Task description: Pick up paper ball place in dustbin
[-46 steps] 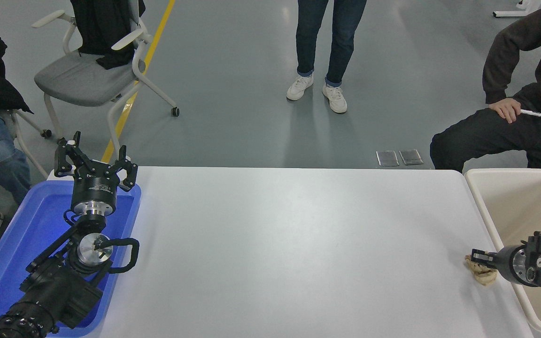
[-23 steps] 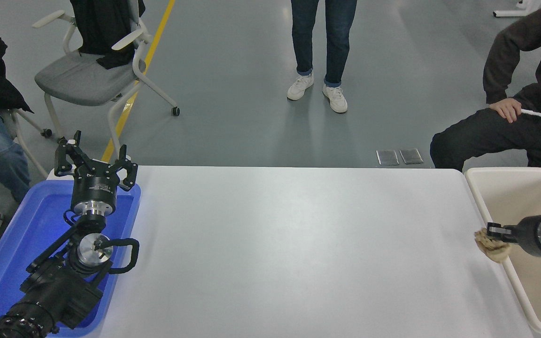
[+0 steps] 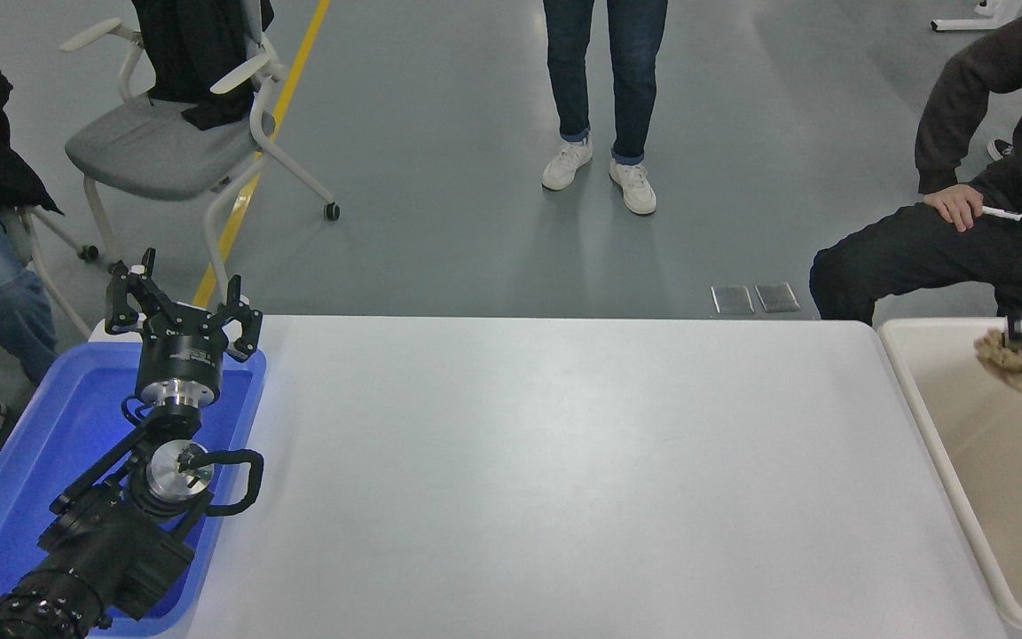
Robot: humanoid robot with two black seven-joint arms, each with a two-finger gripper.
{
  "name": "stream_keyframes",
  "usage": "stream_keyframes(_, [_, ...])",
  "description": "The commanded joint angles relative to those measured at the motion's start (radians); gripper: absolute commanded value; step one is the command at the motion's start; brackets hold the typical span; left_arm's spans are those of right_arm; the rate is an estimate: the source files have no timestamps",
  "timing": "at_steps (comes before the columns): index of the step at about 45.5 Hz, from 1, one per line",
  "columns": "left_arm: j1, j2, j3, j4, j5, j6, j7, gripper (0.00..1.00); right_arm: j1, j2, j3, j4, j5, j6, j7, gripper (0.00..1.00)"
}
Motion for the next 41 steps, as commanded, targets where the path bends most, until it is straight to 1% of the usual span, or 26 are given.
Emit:
stream_keyframes(1, [0.0, 0.0, -0.001, 0.0, 0.0, 0.0, 0.0, 0.99, 0.153, 0.025, -0.12, 0.046, 0.002, 0.019, 0.0, 0.0])
stream_keyframes(8, [0.0, 0.0, 0.0, 0.0, 0.0, 0.0, 0.0, 0.99, 0.144, 0.016, -0.123, 0.036, 0.004, 0.022, -0.009, 0.0])
stream_keyframes(12, [0.0, 0.0, -0.001, 0.0, 0.0, 0.0, 0.0, 0.99, 0.117, 0.008, -0.123, -0.013, 0.004, 0.022, -0.009, 0.0])
stream_keyframes(16, [0.0, 0.0, 0.0, 0.0, 0.0, 0.0, 0.0, 0.99, 0.035, -0.024, -0.104, -0.117, 0.004, 0.022, -0.008, 0.0])
stream_keyframes(23, [0.0, 0.0, 0.0, 0.0, 0.0, 0.0, 0.0, 0.99, -0.203, -0.078, -0.016, -0.389, 0.004, 0.017, 0.011, 0.0])
stream_keyframes(26, [0.0, 0.001, 0.0, 0.0, 0.0, 0.0, 0.0, 0.99, -0.347, -0.087, 0.079, -0.501, 0.004, 0.017, 0.032, 0.0])
stream_keyframes(35, [0.002, 0.0, 0.0, 0.001, -0.002, 0.0, -0.001, 0.99, -0.824, -0.076, 0.5, -0.736, 0.004, 0.007, 0.035, 0.0])
stream_keyframes(37, [0.0, 0.001, 0.0, 0.0, -0.002, 0.0, -0.001, 0.99, -0.918, -0.059, 0.597, -0.77, 0.004, 0.001, 0.034, 0.0])
stream_keyframes(41, [0.0, 0.001, -0.001, 0.001, -0.002, 0.0, -0.001, 0.99, -1.057, 0.01, 0.763, -0.828, 0.004, -0.019, 0.026, 0.0])
